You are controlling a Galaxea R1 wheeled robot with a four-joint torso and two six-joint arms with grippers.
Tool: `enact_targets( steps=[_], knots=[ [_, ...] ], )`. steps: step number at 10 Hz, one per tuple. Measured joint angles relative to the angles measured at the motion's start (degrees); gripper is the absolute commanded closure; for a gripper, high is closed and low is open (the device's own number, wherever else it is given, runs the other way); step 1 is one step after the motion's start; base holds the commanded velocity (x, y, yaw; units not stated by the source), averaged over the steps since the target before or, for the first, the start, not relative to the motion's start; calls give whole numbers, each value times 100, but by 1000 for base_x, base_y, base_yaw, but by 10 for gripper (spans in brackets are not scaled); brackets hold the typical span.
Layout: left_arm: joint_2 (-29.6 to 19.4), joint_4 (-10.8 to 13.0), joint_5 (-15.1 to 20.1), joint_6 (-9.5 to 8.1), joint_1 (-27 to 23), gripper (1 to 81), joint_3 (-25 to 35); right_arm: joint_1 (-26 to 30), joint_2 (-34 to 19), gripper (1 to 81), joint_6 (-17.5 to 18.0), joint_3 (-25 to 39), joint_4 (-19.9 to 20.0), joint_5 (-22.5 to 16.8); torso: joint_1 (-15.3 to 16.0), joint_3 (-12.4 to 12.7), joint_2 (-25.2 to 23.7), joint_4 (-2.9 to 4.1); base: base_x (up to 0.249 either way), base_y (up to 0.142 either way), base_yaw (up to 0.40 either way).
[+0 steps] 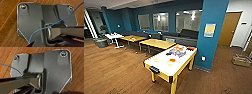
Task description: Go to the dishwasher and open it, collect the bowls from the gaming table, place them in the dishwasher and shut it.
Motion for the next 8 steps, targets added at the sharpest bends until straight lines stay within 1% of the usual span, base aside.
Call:
enact_targets(
  steps=[8],
  knots=[
    [0, 0, -2, 0, -2, 10, 0, 2, 2, 10, -4, 0, 0, 0, 0, 0, 0, 0, 120, 101, 0]
  ],
)
